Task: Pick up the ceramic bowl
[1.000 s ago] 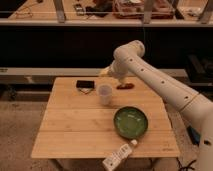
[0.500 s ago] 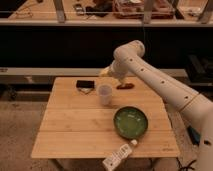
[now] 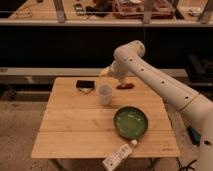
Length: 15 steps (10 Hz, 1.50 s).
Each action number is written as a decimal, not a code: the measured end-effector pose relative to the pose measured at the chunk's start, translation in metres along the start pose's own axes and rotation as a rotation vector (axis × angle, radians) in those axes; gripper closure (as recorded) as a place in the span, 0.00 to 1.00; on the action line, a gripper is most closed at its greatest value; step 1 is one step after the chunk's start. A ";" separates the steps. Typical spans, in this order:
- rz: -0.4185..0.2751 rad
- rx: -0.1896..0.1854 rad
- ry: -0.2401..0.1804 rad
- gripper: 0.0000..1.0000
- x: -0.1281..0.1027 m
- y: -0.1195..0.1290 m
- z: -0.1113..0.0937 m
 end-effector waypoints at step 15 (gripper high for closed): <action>0.203 -0.004 -0.214 0.20 -0.112 0.209 0.010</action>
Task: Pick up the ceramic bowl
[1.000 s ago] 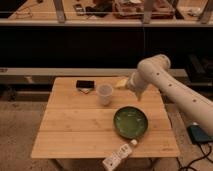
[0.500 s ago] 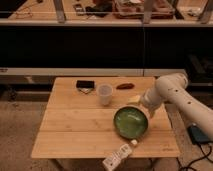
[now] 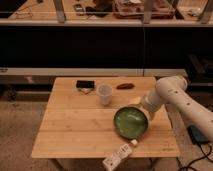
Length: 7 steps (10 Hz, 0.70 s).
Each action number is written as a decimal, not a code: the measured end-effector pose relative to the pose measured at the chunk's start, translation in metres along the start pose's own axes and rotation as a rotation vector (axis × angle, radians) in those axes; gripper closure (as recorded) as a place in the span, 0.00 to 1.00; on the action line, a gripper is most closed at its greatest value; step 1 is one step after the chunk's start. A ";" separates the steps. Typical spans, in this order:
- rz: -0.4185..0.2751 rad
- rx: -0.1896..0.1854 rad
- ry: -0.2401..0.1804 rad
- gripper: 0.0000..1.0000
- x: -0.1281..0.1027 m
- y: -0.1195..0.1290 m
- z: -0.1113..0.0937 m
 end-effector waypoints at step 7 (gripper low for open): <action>0.034 0.072 -0.130 0.20 -0.009 0.045 0.045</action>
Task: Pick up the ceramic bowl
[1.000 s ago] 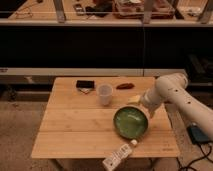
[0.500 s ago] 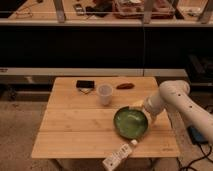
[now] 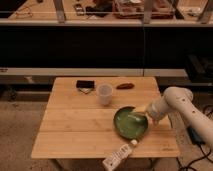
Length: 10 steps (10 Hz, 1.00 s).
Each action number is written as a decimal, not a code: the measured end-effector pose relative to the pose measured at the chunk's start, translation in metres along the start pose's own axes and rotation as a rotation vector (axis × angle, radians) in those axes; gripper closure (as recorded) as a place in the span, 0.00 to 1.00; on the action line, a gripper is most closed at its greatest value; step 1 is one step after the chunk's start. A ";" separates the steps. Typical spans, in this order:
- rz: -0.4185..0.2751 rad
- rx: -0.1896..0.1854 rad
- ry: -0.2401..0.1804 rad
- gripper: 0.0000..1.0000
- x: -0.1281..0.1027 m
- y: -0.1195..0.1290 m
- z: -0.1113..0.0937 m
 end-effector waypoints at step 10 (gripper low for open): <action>-0.023 -0.050 -0.021 1.00 -0.005 0.008 0.031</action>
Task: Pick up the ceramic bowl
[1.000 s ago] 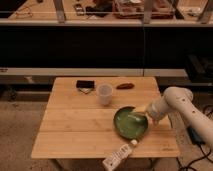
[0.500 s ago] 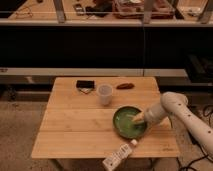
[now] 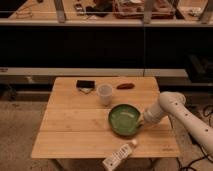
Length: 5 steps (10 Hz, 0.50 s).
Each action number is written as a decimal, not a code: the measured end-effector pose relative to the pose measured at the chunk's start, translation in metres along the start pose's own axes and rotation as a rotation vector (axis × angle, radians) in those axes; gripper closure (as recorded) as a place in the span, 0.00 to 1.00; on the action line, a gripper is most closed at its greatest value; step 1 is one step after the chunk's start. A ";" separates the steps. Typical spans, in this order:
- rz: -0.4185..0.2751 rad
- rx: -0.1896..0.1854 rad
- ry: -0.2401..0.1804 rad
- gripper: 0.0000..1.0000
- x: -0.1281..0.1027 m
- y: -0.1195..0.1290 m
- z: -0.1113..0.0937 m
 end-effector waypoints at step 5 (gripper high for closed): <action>0.019 0.380 0.013 1.00 -0.015 -0.047 -0.065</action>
